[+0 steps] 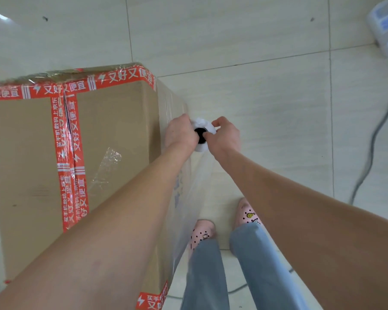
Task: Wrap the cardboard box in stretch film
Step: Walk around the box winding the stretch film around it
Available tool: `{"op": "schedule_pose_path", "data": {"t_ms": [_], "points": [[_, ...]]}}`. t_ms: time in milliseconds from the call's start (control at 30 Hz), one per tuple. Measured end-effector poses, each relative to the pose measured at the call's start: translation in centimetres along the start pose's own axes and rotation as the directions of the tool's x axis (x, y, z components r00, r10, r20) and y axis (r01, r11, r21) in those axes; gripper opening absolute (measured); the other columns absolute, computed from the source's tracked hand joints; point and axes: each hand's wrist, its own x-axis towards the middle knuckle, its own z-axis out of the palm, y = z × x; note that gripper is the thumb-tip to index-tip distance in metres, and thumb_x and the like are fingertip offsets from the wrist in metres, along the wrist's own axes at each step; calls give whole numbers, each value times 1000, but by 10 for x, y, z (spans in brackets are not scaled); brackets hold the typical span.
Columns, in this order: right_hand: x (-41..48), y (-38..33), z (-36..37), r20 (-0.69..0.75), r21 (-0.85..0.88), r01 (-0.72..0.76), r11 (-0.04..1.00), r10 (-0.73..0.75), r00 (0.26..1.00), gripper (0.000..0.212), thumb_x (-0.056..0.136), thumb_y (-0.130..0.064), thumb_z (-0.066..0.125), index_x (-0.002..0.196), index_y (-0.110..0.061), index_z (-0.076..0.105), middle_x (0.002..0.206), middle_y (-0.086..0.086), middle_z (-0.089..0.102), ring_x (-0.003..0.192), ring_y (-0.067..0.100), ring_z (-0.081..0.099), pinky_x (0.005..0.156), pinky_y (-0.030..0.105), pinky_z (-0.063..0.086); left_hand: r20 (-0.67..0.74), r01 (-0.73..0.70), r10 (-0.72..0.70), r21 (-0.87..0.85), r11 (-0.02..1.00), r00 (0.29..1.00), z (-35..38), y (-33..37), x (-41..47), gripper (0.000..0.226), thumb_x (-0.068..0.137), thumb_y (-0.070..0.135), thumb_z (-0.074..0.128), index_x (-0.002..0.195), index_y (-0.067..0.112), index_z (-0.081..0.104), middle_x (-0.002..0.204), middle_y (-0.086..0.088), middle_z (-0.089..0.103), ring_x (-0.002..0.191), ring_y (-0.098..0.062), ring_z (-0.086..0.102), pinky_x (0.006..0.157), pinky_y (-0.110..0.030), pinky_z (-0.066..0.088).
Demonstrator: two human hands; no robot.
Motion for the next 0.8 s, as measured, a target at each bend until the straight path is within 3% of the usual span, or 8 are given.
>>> {"op": "schedule_pose_path", "data": {"t_ms": [100, 267, 400, 467, 567, 667, 800], "points": [[0, -2, -2, 7, -7, -17, 1000, 17, 1000, 27, 88, -18, 59, 114, -20, 53, 88, -2, 57, 84, 25, 61, 71, 34, 53, 1, 7, -7, 31, 999, 1000, 1, 0, 3, 23, 86, 14, 52, 106, 6, 57, 111, -15, 61, 101, -32, 58, 72, -32, 42], [-1, -5, -3, 31, -37, -24, 999, 25, 999, 25, 89, -20, 58, 112, -21, 51, 96, 2, 59, 85, 25, 61, 70, 34, 52, 54, -23, 18, 78, 997, 998, -2, -4, 3, 27, 88, 18, 56, 112, 7, 54, 115, -14, 57, 105, -32, 57, 73, -35, 42], [2, -7, -7, 50, -93, -37, 995, 42, 998, 32, 85, -20, 58, 116, -20, 50, 104, 2, 59, 88, 24, 61, 66, 29, 45, 65, -264, 256, 238, 935, 964, -7, 5, 1, 37, 89, 11, 52, 126, 12, 47, 123, -9, 48, 112, -28, 51, 78, -38, 45], [3, -8, -6, 64, -129, -48, 990, 57, 996, 33, 84, -21, 60, 115, -18, 49, 106, 1, 58, 90, 23, 60, 67, 29, 43, 105, -378, 364, 314, 871, 926, -8, 9, 4, 35, 87, 9, 52, 122, 13, 51, 121, -7, 50, 111, -26, 51, 78, -38, 46], [5, -10, -2, 39, -132, -44, 990, 49, 998, 22, 82, -17, 60, 101, -20, 47, 105, 3, 59, 86, 24, 61, 65, 32, 46, 155, -439, 412, 381, 814, 898, -14, 13, 12, 24, 89, 11, 49, 112, 12, 56, 112, -8, 54, 102, -29, 56, 74, -37, 44], [9, -19, -2, 9, -222, 15, 975, -13, 1000, 24, 83, -16, 57, 105, -23, 54, 107, 3, 58, 85, 25, 61, 68, 34, 49, 175, -444, 409, 405, 799, 895, -22, 15, 20, 19, 89, 14, 48, 106, 10, 56, 106, -10, 58, 97, -33, 59, 69, -35, 40], [22, -41, -2, 10, -354, 86, 931, -88, 996, 35, 83, -13, 53, 113, -29, 59, 113, 1, 56, 83, 22, 53, 67, 27, 37, 95, -327, 313, 309, 893, 945, -30, 8, 29, 17, 86, 12, 48, 100, 8, 56, 102, -13, 61, 96, -33, 58, 70, -35, 43]]}}
